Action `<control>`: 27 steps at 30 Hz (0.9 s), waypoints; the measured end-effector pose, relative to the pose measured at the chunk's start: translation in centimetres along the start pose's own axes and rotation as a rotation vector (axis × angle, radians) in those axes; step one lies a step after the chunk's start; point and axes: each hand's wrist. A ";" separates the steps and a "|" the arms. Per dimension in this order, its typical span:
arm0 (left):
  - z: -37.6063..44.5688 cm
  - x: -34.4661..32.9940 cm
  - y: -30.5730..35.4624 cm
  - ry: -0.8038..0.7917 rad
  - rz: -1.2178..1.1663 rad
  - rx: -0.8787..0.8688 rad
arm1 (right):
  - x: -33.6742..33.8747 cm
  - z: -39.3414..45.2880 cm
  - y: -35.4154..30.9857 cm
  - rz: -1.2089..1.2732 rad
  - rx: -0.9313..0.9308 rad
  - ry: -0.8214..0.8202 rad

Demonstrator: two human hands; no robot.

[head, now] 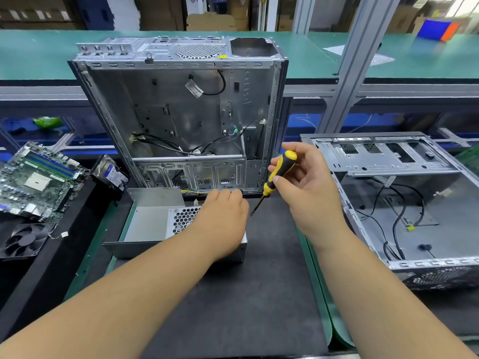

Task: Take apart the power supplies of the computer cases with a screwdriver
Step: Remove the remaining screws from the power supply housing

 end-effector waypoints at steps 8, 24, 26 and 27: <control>0.4 -0.4 -1.0 0.066 -0.205 -0.047 | 0.0 0.2 -0.1 -0.009 0.018 -0.008; -1.4 -1.9 -1.8 0.178 -0.894 -0.087 | -1.2 -0.1 0.2 -0.104 -0.013 -0.114; -1.3 -2.0 -1.8 0.177 -0.890 -0.082 | -1.3 -0.1 0.2 -0.138 -0.014 -0.123; -1.3 -2.0 -1.8 0.177 -0.889 -0.081 | -1.3 -0.1 0.1 -0.157 -0.011 -0.127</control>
Point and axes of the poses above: each hand's wrist, its own z-axis towards the middle knuckle, its own x-axis out of the back of the hand, y = z × x, and after that the axes turned 13 degrees about -y, right-handed
